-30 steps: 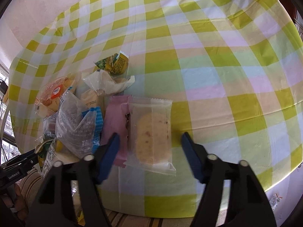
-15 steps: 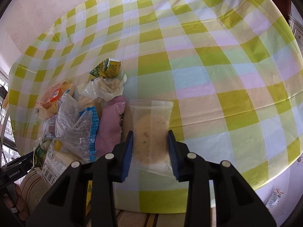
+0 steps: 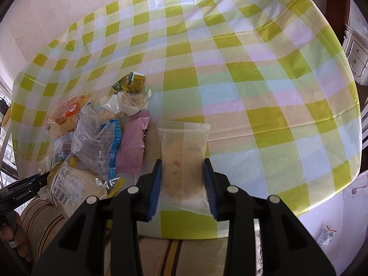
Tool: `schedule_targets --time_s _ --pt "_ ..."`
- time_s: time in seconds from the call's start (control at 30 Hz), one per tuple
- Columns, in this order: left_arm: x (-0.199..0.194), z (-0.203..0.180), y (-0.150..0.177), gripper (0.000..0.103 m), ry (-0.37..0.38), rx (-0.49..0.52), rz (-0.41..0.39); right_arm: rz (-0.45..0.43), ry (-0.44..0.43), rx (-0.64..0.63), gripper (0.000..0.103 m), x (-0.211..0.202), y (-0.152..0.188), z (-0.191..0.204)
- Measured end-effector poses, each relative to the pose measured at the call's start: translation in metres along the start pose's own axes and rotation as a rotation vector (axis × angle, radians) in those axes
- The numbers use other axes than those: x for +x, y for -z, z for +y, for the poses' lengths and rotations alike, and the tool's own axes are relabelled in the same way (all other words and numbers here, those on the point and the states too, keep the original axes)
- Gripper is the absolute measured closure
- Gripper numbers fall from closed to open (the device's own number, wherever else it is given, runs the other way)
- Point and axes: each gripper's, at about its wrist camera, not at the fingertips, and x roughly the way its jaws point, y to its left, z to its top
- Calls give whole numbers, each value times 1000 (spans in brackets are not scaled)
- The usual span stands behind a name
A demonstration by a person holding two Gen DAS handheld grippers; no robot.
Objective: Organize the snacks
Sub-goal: 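Grasp the white cookie packet with the left tool while the right tool grasps the clear biscuit bag, then carry both packets to the white box and release them inside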
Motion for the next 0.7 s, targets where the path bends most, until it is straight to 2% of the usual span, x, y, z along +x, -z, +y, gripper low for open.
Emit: schedule_targets --time_s 0.27,0.5,0.7 --pt "-38 -23 -1 65 5 33 -145 -34 1 34 68 -19 6 -16" --pt "-59 -72 4 65 74 119 -184 -64 20 96 68 -44 18 -50" --pt "-76 -119 11 65 148 204 -210 -80 76 160 68 -62 32 -93"
